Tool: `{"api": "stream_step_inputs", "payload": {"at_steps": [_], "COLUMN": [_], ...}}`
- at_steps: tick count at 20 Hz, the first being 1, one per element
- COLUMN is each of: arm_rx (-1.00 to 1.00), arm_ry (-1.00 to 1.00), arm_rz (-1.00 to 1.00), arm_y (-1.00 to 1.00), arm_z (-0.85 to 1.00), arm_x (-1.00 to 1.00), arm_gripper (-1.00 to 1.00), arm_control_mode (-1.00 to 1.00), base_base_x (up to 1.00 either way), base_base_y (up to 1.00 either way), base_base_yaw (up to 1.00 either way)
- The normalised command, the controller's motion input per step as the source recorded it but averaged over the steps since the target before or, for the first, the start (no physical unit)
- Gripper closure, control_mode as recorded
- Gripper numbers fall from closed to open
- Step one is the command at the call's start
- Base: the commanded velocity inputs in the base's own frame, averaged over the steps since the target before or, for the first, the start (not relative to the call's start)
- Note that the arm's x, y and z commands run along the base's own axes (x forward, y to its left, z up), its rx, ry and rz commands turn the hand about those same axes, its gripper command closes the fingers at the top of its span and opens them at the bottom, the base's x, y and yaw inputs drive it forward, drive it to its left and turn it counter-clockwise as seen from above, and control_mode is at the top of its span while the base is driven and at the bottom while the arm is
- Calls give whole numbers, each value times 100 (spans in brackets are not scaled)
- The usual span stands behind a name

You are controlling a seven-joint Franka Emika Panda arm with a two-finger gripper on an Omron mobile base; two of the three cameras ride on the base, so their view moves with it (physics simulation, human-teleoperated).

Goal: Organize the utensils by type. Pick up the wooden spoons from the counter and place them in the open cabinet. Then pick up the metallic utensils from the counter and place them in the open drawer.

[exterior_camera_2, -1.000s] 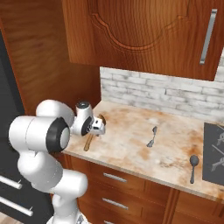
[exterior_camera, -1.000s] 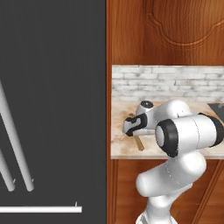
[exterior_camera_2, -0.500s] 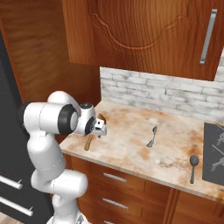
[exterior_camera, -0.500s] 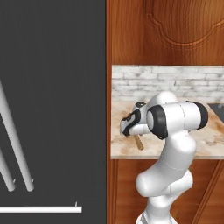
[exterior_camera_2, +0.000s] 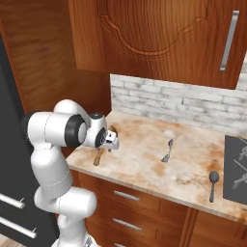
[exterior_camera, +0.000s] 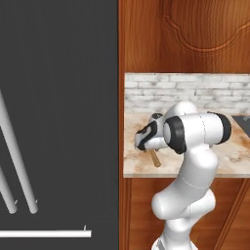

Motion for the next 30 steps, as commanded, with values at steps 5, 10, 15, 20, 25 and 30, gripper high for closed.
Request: {"api": "stream_step_inputs", "payload": {"at_steps": [5,10,15,20,25,30], "arm_rx": [0,0,0,2,-1,-8], "arm_ry": [2,16,-5,-29,-5,0], "arm_rz": [1,12,26,29,19,15], "arm_y": [-16,-11,-22,-32,-21,-8], "arm_z": [-6,39,66,56,31,9], "arm_x": [-8,-23,-46,-51,-25,-9], "arm_gripper": [100,100,100,100,100,100], "arm_control_mode": [-100,-100,-100,-100,-100,-100], "base_base_x": [0,0,0,0,0,0], "base_base_y": [0,0,0,0,0,0], "base_base_yaw": [0,0,0,0,0,0]}}
